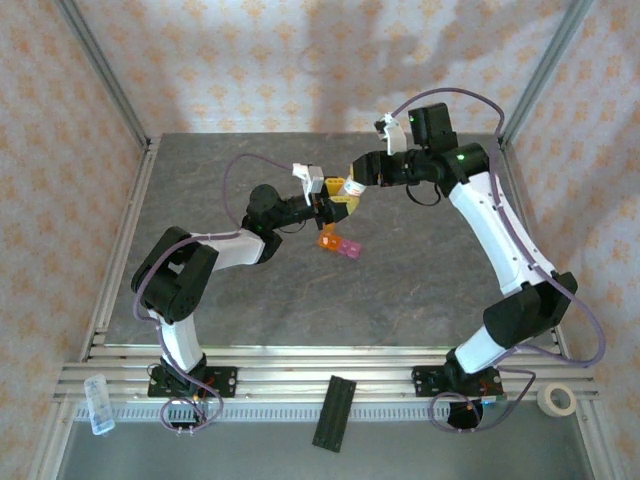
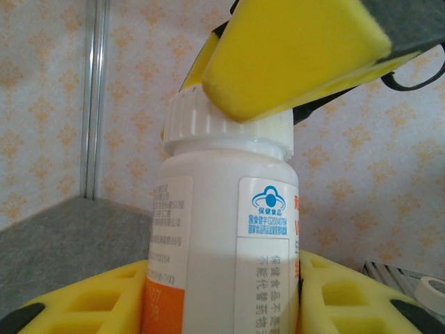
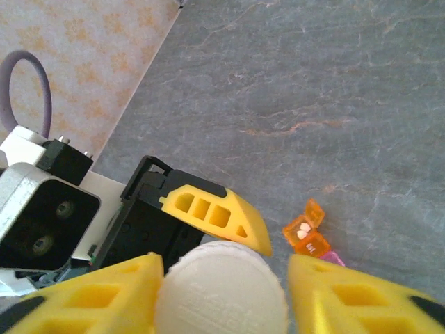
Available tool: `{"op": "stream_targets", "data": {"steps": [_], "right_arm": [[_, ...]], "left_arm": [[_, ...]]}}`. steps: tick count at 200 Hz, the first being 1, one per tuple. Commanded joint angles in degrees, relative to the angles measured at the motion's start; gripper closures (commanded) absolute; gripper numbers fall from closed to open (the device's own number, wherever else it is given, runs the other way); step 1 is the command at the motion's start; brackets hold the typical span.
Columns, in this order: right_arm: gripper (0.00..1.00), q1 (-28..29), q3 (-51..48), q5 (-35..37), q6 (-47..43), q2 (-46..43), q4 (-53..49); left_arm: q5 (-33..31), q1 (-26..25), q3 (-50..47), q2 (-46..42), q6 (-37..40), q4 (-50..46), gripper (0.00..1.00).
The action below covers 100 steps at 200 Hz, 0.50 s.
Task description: Sort the pills into containers
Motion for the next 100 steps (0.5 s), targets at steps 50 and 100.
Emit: {"op": "stream_targets", "data": {"steps": [50, 100], "right_arm": [[0.68, -0.05, -5.04, 1.75, 7.60, 0.03, 5.21], [0.67, 2.72, -11.84, 12.09, 27.37, -0.37, 11.54]], "left_arm": [[-1.52, 0.41, 2.05, -0.80, 1.29, 3.09, 1.00], [-16.36, -2.13, -4.14, -5.97, 18.22, 1.38, 1.00]]}}
